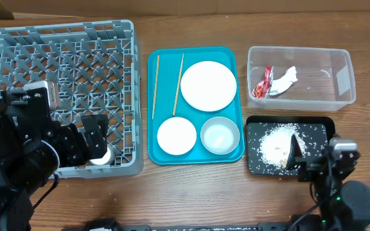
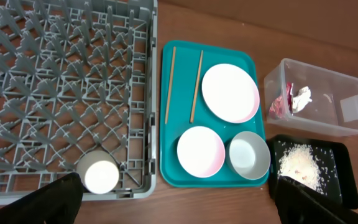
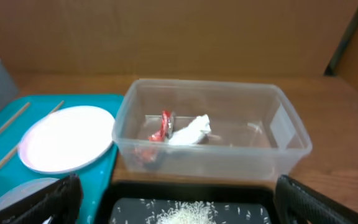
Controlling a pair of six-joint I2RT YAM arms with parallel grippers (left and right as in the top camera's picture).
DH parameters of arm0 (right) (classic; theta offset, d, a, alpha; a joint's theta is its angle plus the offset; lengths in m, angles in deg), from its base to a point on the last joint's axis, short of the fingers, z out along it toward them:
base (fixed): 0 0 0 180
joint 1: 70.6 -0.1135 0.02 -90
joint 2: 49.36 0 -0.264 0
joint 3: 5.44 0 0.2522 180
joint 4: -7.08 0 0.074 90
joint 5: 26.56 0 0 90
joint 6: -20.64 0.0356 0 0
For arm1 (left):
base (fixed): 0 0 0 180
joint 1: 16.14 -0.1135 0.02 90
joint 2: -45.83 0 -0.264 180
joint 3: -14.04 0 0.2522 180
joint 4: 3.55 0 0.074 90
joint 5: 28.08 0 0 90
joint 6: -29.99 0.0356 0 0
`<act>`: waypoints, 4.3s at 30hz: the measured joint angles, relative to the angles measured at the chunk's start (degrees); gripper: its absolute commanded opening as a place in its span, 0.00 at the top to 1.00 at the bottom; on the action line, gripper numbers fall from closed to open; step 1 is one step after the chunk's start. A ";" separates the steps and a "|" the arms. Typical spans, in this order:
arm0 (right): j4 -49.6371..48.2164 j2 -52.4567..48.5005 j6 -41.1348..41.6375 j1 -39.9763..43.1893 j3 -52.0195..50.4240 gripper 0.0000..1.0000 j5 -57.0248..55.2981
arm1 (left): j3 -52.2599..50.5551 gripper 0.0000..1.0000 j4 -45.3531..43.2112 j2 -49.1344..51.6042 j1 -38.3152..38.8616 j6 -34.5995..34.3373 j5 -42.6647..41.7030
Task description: Sort waste into correct bins and load items into the dishwasher
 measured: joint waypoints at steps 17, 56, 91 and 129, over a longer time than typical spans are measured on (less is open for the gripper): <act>-30.10 6.73 -0.09 1.88 -24.50 0.00 2.49 | 0.00 0.00 0.02 0.07 0.00 -0.02 0.00; -30.67 6.75 -0.24 1.88 -24.50 0.00 2.49 | 0.00 0.00 -6.43 0.74 0.11 -17.70 -2.84; -30.67 6.75 -0.22 1.88 -24.50 0.00 2.49 | -27.78 0.30 -18.01 40.98 36.11 -28.81 21.81; -30.67 6.75 -0.24 1.88 -24.50 0.00 2.49 | -37.59 0.96 -28.72 41.00 35.50 -29.07 21.66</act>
